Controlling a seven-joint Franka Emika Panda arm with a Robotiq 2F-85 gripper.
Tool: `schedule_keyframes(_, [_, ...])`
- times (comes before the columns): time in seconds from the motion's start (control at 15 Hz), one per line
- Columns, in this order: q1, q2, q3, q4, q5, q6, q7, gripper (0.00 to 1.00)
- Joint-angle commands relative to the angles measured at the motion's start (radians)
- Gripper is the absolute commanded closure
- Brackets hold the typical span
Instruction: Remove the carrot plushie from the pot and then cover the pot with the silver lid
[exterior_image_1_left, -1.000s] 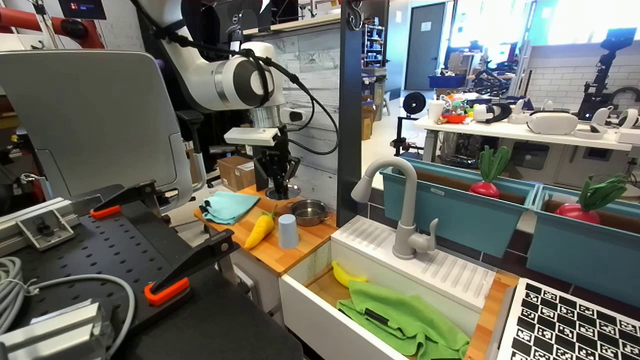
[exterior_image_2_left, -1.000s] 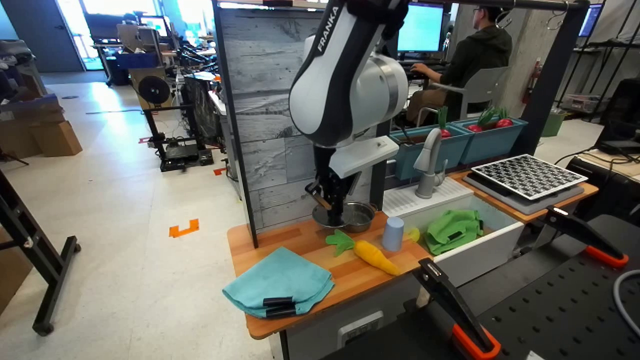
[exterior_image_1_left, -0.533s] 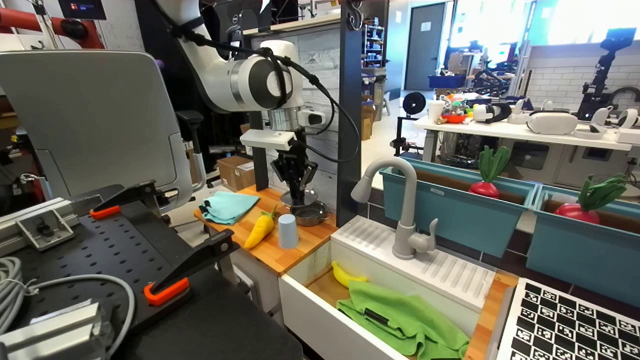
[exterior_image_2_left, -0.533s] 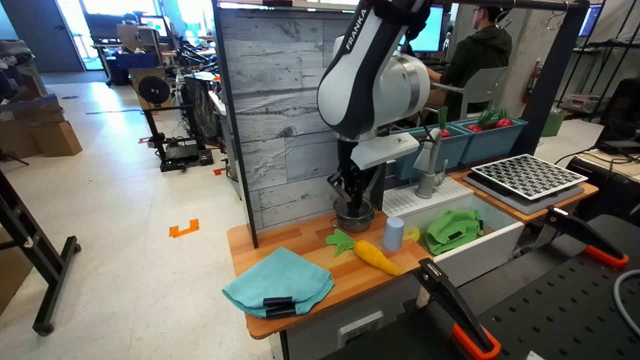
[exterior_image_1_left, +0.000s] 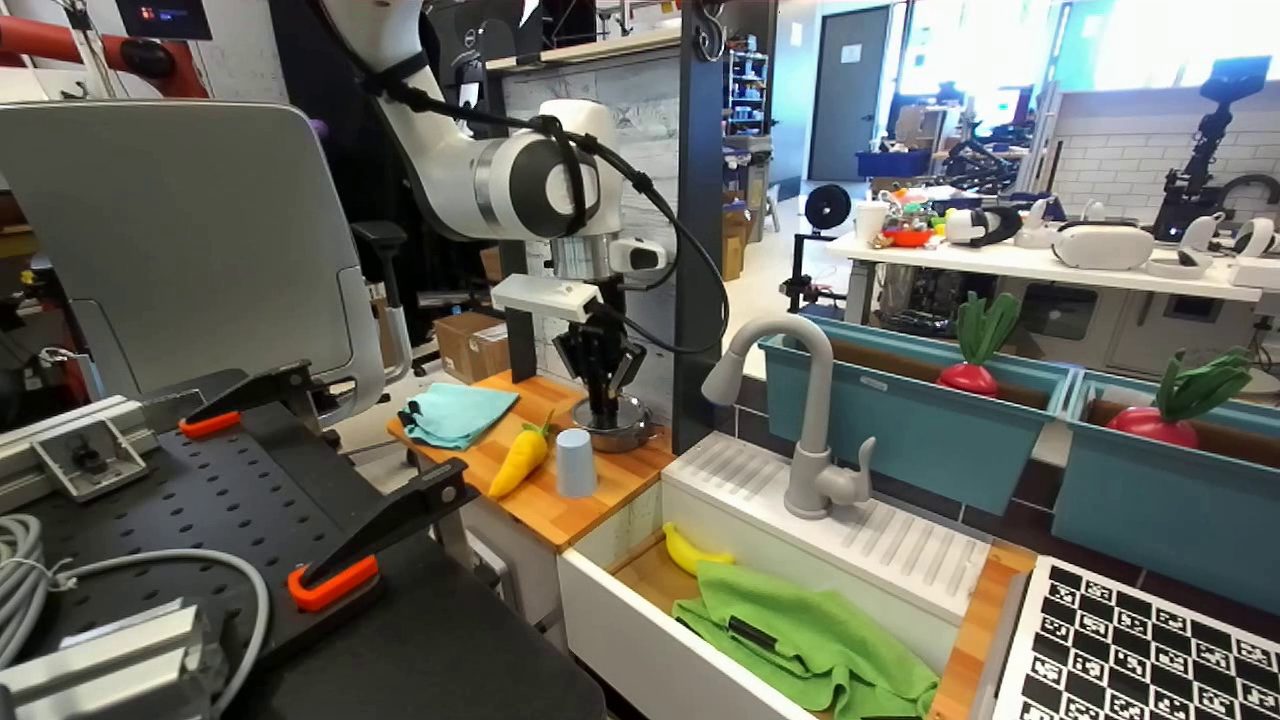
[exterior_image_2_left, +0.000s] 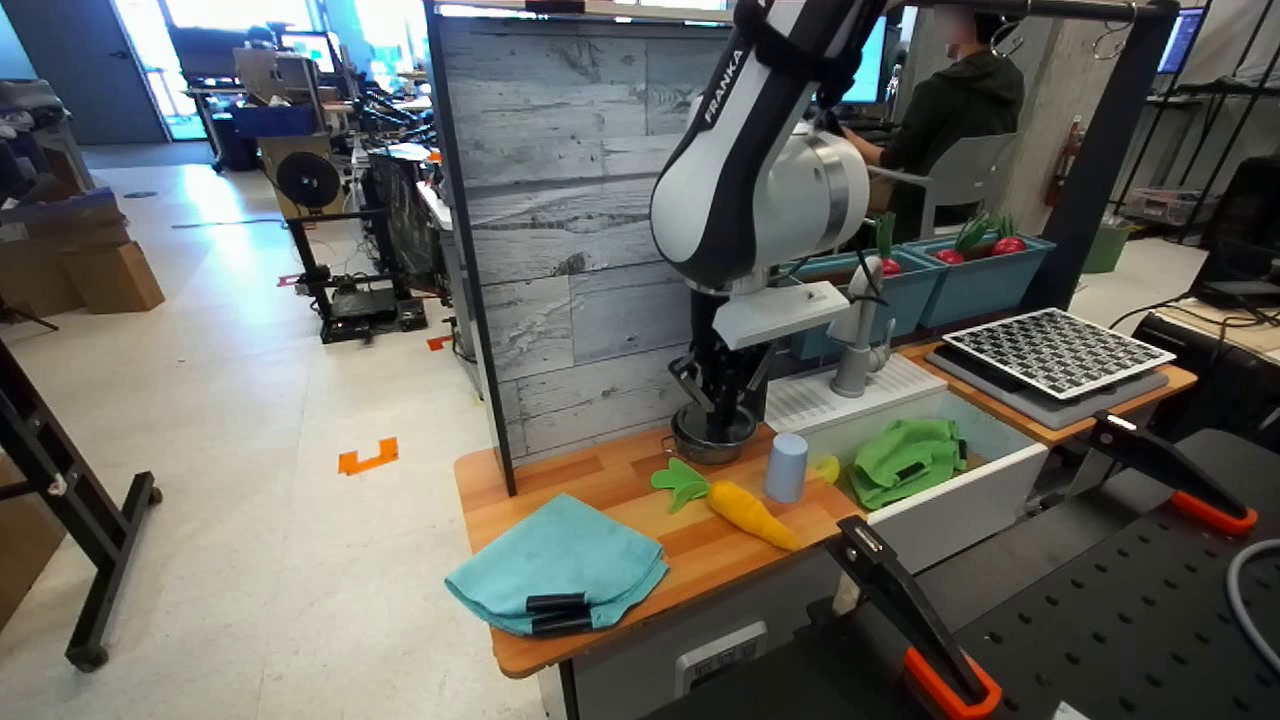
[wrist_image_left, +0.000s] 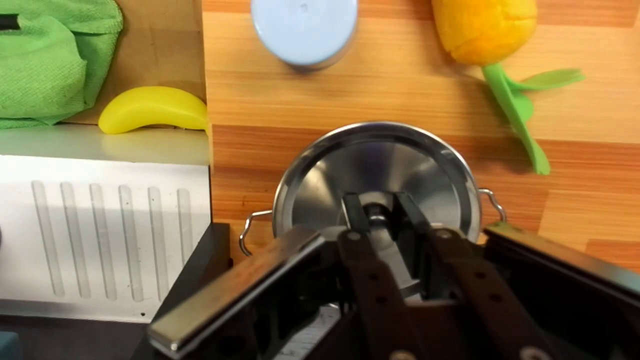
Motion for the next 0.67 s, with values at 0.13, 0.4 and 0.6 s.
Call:
schedule_keyframes(0.13, [-0.021, 0.05, 0.012, 0.085, 0.025, -0.031, 0.017, 0.95])
schedule_keyframes(0.4, [-0.021, 0.063, 0.011, 0.104, 0.027, -0.038, 0.033, 0.95])
schedule_keyframes(0.6, [-0.024, 0.069, 0.013, 0.117, 0.032, -0.047, 0.045, 0.95])
